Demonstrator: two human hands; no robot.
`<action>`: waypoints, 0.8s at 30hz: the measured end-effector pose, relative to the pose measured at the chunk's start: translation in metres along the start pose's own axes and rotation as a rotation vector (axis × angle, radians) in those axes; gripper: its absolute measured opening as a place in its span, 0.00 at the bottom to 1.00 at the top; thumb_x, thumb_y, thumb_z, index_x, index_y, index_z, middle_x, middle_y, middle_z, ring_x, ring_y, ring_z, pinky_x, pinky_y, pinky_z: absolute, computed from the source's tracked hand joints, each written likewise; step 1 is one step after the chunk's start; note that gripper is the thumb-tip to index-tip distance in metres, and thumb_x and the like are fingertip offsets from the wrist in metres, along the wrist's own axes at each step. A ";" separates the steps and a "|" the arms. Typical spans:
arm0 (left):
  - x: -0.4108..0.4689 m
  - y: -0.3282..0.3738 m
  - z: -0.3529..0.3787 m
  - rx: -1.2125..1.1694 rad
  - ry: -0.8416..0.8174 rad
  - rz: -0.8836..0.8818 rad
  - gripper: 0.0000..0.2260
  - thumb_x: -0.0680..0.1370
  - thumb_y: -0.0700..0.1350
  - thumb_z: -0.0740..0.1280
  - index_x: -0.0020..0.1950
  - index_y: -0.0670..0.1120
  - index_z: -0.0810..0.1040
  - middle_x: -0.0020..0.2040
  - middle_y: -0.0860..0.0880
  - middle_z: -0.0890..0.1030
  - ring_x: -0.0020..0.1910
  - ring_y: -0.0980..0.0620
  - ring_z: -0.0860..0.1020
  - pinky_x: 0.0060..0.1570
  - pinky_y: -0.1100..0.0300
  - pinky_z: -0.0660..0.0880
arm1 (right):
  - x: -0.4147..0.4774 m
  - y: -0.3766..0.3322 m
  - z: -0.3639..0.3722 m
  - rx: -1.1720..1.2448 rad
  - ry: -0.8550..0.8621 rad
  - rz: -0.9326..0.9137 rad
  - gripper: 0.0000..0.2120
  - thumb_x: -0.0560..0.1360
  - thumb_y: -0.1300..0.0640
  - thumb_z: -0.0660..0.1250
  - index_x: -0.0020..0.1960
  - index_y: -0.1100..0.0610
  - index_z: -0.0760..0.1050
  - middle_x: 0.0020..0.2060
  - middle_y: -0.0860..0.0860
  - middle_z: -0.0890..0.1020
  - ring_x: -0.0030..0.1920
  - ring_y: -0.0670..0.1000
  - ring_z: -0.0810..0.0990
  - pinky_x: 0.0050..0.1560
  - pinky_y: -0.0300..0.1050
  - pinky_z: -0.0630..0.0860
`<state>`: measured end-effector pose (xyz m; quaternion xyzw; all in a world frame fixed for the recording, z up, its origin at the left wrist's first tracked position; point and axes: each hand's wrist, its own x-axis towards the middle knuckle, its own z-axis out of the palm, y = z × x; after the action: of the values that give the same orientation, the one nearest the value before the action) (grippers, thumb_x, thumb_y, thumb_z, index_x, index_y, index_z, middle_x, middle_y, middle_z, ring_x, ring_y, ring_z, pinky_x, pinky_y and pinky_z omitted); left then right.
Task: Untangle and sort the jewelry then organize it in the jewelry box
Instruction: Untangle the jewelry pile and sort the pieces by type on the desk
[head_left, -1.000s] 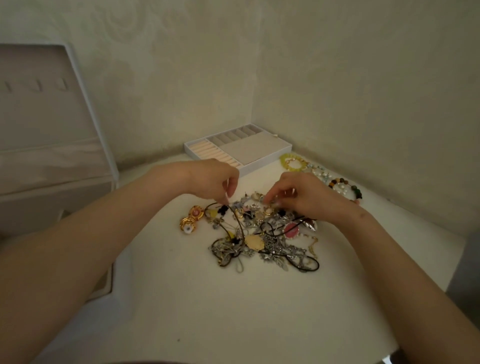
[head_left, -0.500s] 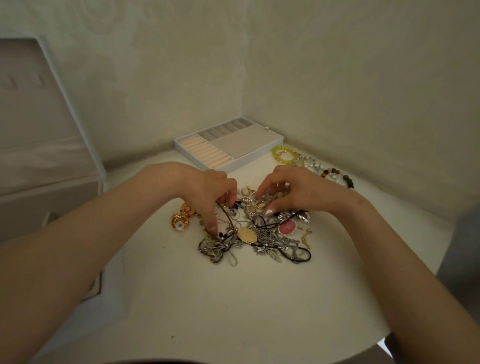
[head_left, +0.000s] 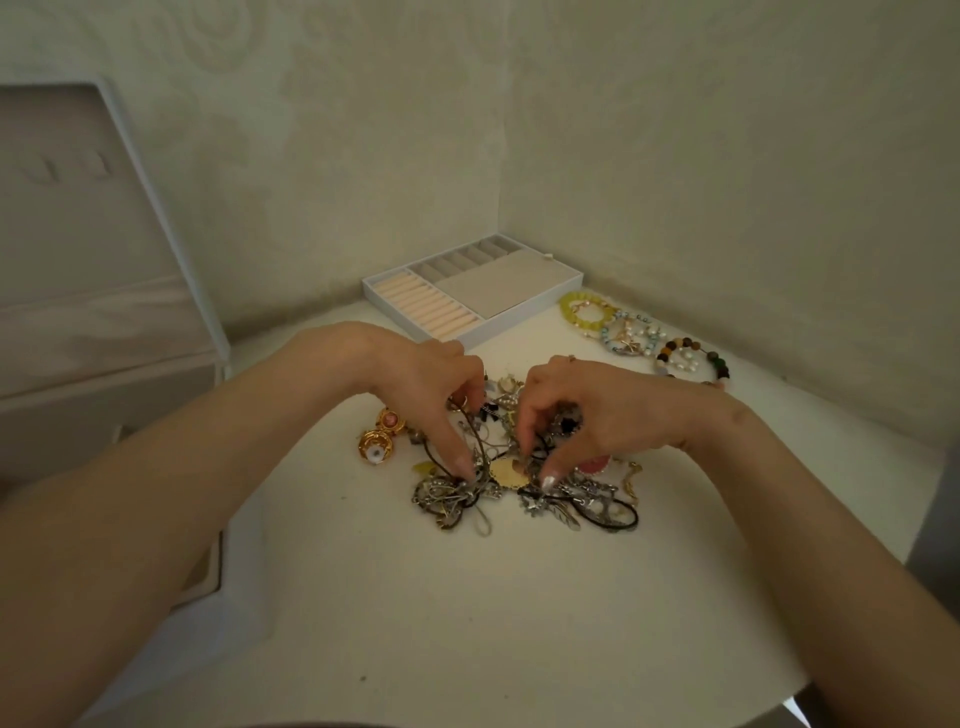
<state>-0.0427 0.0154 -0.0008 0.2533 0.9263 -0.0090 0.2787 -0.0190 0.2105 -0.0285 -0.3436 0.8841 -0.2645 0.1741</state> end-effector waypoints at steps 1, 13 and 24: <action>0.000 0.002 0.001 0.020 -0.015 -0.005 0.33 0.65 0.61 0.74 0.64 0.54 0.64 0.58 0.53 0.62 0.60 0.54 0.64 0.62 0.55 0.69 | 0.000 0.000 0.001 -0.010 0.011 -0.009 0.10 0.65 0.54 0.78 0.45 0.53 0.82 0.42 0.44 0.75 0.46 0.41 0.71 0.50 0.38 0.69; 0.000 0.003 0.000 0.155 -0.054 -0.014 0.33 0.67 0.52 0.76 0.66 0.53 0.63 0.59 0.51 0.62 0.61 0.52 0.63 0.59 0.56 0.69 | -0.008 0.007 -0.010 0.169 0.053 -0.021 0.08 0.68 0.58 0.76 0.38 0.46 0.81 0.38 0.38 0.77 0.41 0.40 0.75 0.45 0.36 0.70; -0.005 0.006 -0.001 0.215 -0.112 -0.034 0.39 0.62 0.57 0.78 0.66 0.56 0.60 0.58 0.53 0.59 0.60 0.53 0.61 0.60 0.56 0.68 | -0.008 0.014 -0.014 0.204 0.245 -0.002 0.05 0.68 0.54 0.75 0.44 0.50 0.83 0.40 0.46 0.81 0.40 0.44 0.77 0.46 0.39 0.73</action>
<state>-0.0372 0.0184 0.0037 0.2651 0.9071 -0.1269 0.3012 -0.0278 0.2300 -0.0243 -0.2901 0.8670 -0.3929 0.0988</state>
